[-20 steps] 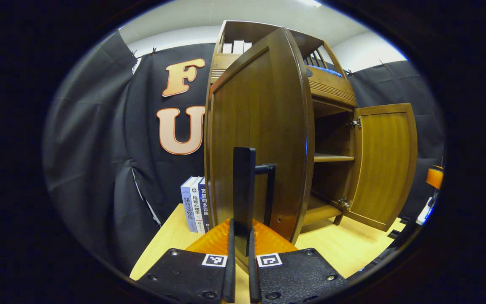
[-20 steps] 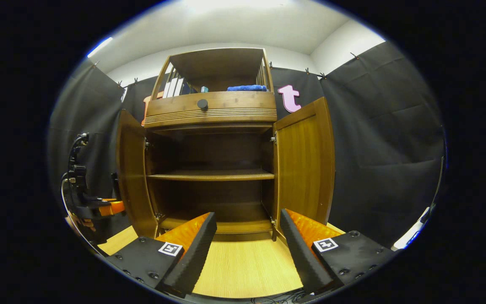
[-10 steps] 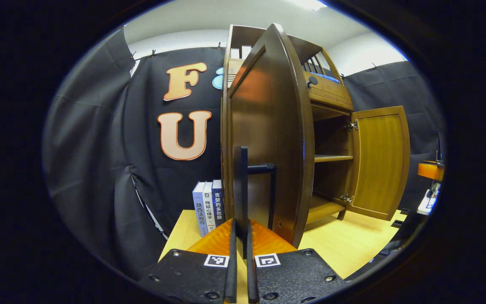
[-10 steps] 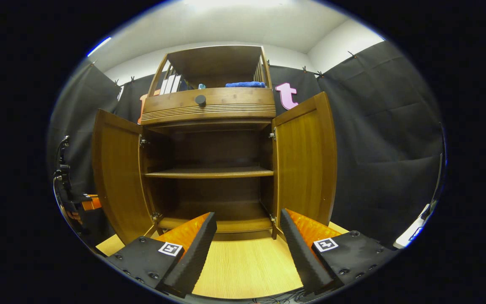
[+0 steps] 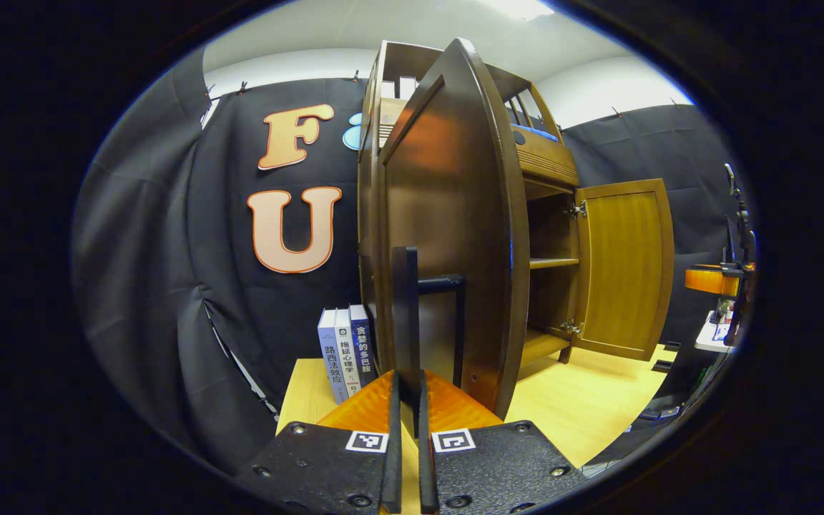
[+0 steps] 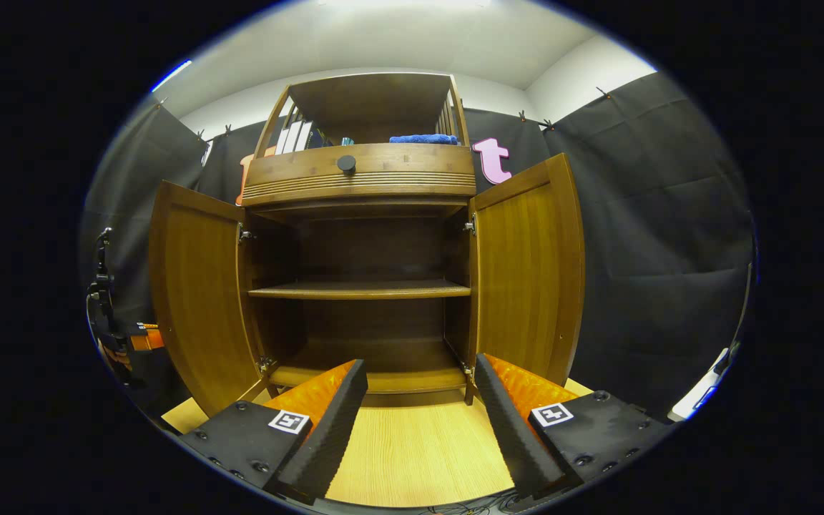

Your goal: Open the right door of the double-door shoe cabinet with the right hand, and open the left door with the left hand.

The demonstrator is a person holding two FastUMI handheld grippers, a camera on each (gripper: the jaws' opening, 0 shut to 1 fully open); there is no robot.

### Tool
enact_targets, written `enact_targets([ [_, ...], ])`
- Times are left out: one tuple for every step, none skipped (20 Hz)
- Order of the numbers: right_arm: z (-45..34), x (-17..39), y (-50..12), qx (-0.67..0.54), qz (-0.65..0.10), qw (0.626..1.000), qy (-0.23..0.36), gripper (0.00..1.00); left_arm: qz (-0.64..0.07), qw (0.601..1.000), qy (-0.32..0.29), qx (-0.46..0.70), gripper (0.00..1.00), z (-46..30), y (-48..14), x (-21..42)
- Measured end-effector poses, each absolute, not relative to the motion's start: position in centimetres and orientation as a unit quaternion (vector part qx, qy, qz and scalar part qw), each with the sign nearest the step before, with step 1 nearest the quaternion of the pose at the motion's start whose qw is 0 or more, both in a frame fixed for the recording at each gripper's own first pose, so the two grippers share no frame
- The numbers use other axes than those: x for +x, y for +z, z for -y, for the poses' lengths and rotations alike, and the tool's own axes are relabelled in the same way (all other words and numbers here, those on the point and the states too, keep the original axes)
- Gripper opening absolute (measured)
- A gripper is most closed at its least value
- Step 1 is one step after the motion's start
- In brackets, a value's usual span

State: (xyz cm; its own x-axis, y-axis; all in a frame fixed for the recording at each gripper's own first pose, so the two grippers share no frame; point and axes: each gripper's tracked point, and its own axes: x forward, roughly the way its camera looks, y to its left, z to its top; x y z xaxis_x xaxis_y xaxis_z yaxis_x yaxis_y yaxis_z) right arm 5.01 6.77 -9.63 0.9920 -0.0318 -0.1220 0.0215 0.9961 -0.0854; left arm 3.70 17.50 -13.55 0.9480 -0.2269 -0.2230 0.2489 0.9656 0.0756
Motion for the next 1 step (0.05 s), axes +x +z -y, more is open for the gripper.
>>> enact_targets([
  [-6.64,5.09,-9.6,-0.043,-0.062,0.997,-0.013,0.89,-0.103,0.986,-0.119,0.059,0.09,-17.87,-13.41,3.6],
])
